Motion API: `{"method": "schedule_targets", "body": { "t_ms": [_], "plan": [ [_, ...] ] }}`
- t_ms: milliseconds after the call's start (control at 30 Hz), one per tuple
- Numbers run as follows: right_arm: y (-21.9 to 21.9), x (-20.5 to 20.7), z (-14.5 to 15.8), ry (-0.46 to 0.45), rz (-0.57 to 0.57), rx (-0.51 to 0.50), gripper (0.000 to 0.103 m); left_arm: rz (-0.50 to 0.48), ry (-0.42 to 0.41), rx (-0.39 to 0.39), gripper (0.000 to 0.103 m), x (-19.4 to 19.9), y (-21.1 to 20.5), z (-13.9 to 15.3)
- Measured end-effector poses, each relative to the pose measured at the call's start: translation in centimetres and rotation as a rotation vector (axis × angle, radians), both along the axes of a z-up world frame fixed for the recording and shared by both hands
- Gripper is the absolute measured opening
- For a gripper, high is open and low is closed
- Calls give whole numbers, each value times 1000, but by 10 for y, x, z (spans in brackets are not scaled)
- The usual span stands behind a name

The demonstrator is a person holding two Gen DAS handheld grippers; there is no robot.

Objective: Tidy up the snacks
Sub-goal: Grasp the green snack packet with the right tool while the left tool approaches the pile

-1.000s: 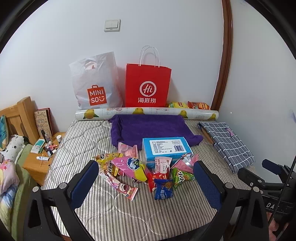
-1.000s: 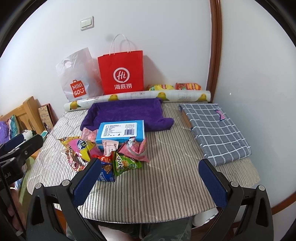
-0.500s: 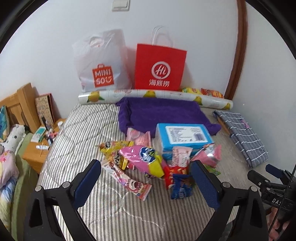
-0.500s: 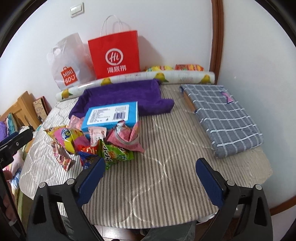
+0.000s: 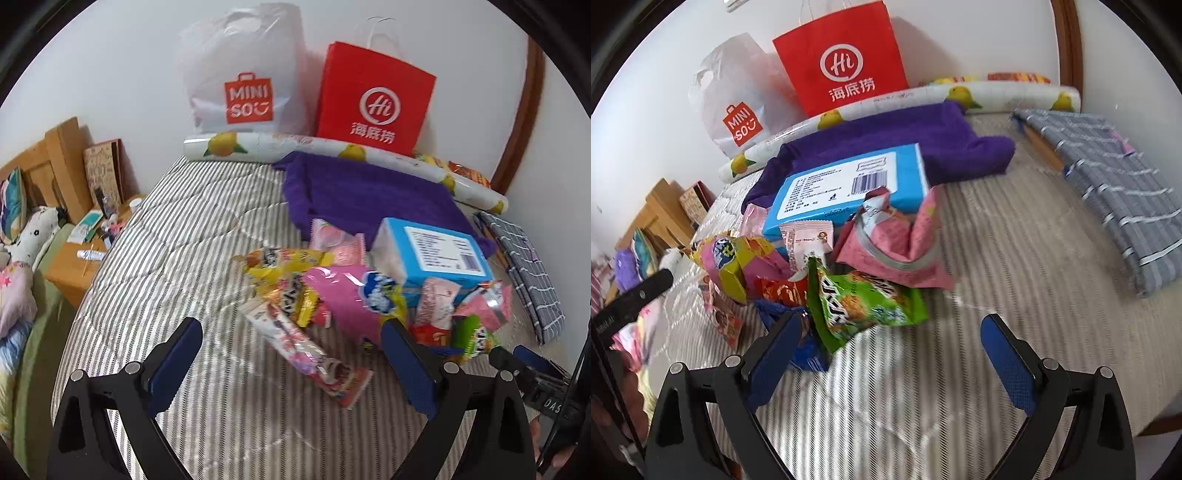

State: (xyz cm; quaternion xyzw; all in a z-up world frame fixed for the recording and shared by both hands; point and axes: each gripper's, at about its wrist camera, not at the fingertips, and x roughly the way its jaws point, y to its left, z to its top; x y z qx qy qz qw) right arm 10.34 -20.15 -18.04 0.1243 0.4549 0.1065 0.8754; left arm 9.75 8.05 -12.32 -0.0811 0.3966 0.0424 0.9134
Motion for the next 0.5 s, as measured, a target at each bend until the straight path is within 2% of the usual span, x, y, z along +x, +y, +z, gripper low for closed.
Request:
{"method": "schedule_targets", "body": {
  "t_ms": [167, 400, 467, 500],
  "plan": [
    [6, 12, -5, 21, -26, 52, 97, 15, 20, -18, 98, 5, 11, -10],
    [21, 27, -17, 62, -46, 35, 97, 27, 30, -35, 98, 8, 21, -18],
    [21, 30, -22, 75, -58, 39, 90, 30, 35, -36, 98, 8, 24, -20],
    [20, 31, -24, 83, -59, 41, 80, 31, 37, -36, 98, 8, 25, -21]
  ]
}}
